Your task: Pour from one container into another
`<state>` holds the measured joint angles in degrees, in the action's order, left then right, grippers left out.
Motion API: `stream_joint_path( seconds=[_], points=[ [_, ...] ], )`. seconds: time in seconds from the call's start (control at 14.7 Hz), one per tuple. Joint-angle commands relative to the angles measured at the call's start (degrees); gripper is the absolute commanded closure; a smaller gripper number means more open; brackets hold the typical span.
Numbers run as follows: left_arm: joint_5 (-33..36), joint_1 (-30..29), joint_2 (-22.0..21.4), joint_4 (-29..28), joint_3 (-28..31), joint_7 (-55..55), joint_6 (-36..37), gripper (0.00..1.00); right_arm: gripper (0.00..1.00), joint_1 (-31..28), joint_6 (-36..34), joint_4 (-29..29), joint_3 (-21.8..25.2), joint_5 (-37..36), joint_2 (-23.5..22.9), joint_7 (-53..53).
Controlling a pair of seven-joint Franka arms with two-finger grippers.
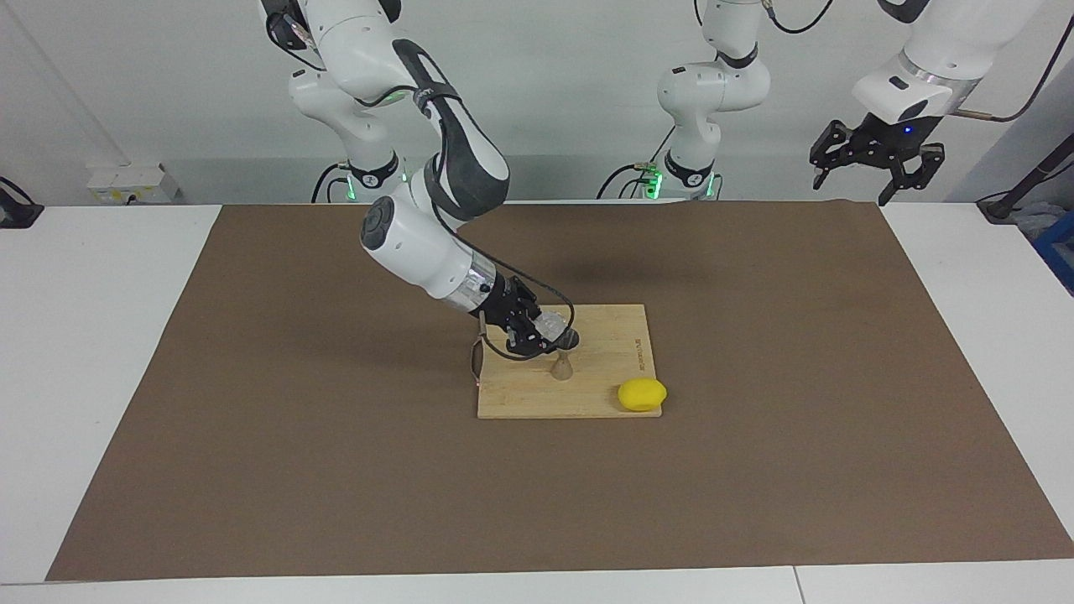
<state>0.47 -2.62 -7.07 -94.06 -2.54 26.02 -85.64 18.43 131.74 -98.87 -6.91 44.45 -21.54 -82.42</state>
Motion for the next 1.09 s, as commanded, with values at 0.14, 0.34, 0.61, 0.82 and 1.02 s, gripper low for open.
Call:
stream_joint_path(
  seconds=[0.14,0.34,0.61,0.82,1.02],
  points=[
    [0.9,-3.4,-1.1,-1.0,0.2,-8.9,0.2,0.0,1.0,0.4,0.5,0.5,0.3,-4.1,0.5,-3.4],
    [0.9,-3.1,-1.1,-1.0,0.1,-9.1,0.2,0.0,1.0,0.6,0.6,1.2,0.3,-4.7,0.4,-4.5],
    [0.9,-2.4,-1.1,-1.0,-0.3,-9.8,0.9,0.0,1.0,0.8,1.1,1.4,0.3,-6.0,0.3,-6.7],
    [0.8,-2.3,-1.0,-1.0,-0.5,-16.8,-1.0,0.0,1.0,1.3,2.4,1.7,0.4,-6.2,0.1,-8.0],
    [0.7,-0.5,-0.9,-1.2,-0.8,-22.3,-4.4,0.0,1.0,1.4,2.8,1.7,0.4,-7.5,0.0,-9.2]
  ],
)
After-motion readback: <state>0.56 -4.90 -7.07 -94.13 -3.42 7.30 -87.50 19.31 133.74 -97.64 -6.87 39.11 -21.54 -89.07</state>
